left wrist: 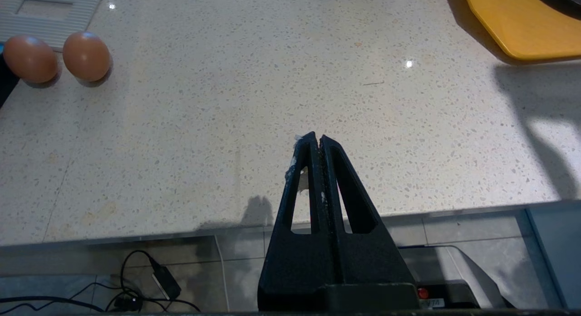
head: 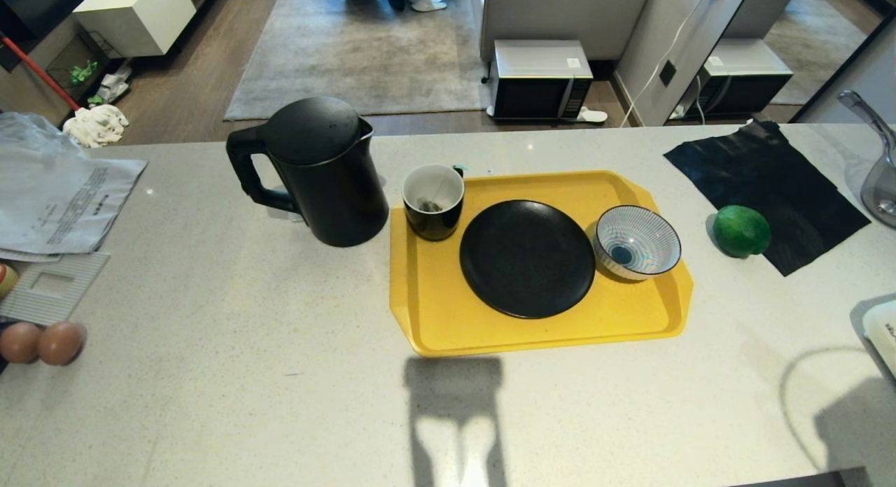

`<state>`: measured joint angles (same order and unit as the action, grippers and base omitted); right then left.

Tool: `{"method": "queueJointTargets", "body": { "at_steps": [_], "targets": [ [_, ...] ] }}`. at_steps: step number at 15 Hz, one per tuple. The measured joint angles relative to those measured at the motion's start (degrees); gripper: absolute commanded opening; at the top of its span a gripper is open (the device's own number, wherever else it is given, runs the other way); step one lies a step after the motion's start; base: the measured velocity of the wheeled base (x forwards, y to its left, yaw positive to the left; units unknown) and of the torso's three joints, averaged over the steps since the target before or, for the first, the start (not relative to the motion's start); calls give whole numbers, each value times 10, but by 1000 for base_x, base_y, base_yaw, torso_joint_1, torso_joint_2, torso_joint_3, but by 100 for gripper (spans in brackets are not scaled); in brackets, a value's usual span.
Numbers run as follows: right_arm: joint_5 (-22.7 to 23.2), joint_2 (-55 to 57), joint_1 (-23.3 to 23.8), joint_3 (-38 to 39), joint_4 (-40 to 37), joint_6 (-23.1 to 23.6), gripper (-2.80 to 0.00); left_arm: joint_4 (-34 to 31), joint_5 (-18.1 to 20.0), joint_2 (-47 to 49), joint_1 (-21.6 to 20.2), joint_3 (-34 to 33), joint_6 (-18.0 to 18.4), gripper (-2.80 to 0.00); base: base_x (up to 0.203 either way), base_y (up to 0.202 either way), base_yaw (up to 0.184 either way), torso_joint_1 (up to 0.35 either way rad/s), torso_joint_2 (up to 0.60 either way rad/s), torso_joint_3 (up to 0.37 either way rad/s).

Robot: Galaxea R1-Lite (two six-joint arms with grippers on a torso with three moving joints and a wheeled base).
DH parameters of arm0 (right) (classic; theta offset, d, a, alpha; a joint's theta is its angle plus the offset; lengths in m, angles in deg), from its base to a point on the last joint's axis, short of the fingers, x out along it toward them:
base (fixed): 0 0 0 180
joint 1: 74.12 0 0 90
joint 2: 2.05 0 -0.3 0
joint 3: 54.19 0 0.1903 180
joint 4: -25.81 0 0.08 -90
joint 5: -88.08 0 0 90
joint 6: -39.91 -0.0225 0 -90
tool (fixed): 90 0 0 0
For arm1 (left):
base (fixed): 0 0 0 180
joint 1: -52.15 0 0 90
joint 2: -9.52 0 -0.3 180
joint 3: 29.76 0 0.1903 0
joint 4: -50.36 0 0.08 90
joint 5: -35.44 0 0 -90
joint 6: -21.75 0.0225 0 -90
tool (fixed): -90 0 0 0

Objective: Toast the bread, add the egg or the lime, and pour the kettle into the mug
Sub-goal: Put the bread slices in the toaster

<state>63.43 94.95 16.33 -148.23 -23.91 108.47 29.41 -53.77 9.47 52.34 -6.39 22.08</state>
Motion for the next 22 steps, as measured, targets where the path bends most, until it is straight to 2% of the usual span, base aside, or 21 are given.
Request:
{"method": "queueJointTargets", "body": {
  "at_steps": [16, 22],
  "targets": [
    [-16, -11, -7, 45, 5, 11, -280, 0, 0, 0, 0, 0, 0, -280, 0, 0, 0, 0, 0, 0],
    [-23, -13, -7, 62, 4, 56, -280, 0, 0, 0, 0, 0, 0, -280, 0, 0, 0, 0, 0, 0]
  ]
}}
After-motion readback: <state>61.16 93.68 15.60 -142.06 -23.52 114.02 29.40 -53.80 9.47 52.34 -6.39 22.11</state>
